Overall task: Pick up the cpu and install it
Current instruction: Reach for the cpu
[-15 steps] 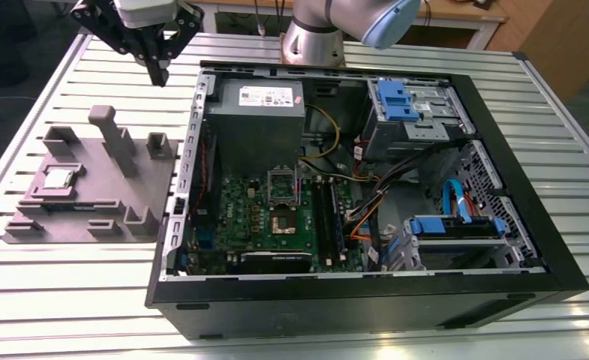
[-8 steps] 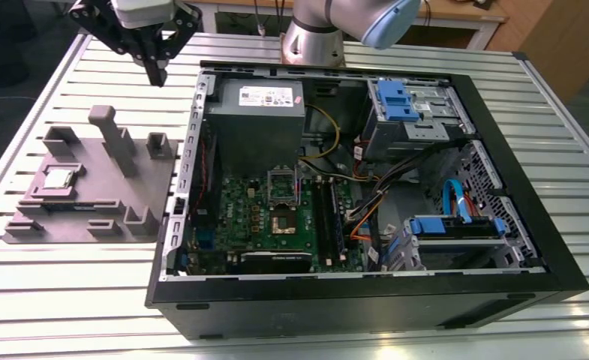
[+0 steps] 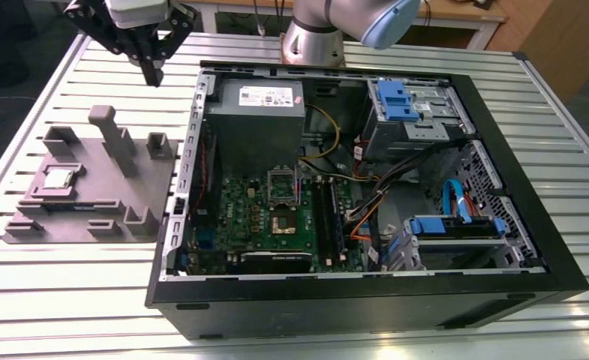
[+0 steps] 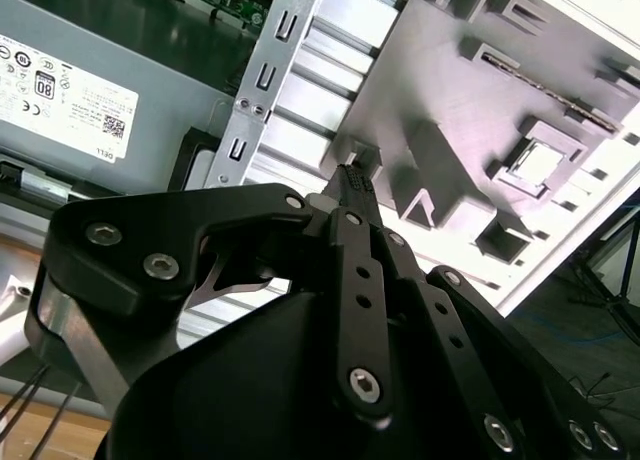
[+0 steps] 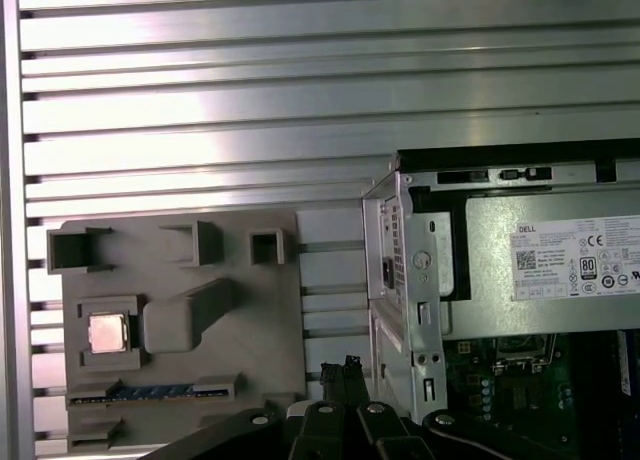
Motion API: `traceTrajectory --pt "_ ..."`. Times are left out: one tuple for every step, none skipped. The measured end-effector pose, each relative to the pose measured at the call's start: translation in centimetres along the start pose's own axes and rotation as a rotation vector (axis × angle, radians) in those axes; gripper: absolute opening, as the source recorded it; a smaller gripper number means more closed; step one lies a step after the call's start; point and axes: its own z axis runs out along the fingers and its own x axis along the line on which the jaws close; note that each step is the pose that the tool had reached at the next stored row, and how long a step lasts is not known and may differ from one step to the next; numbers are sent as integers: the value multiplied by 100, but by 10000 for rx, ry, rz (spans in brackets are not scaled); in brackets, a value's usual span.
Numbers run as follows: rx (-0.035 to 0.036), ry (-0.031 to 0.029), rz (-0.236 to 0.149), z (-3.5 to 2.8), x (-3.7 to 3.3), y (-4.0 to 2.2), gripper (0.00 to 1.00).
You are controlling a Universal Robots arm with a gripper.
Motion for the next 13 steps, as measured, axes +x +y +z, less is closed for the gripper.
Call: traceTrajectory --pt "0 1 0 0 7 -1 10" --pt "0 2 0 1 13 -1 10" --pt "0 3 0 1 18 -1 10" --pt "0 4 0 1 25 -2 10" --pt "0 3 0 2 33 -3 10" --pt "0 4 0 2 42 -3 10" --pt "0 4 0 3 52 -4 10" --pt "0 5 0 4 62 -5 10" --pt "1 5 0 4 70 -5 10" --pt "0 5 0 5 77 -6 10" --pt "0 5 1 5 84 -7 10" --pt "0 4 0 6 89 -7 10" --pt "1 5 0 5 95 -7 10"
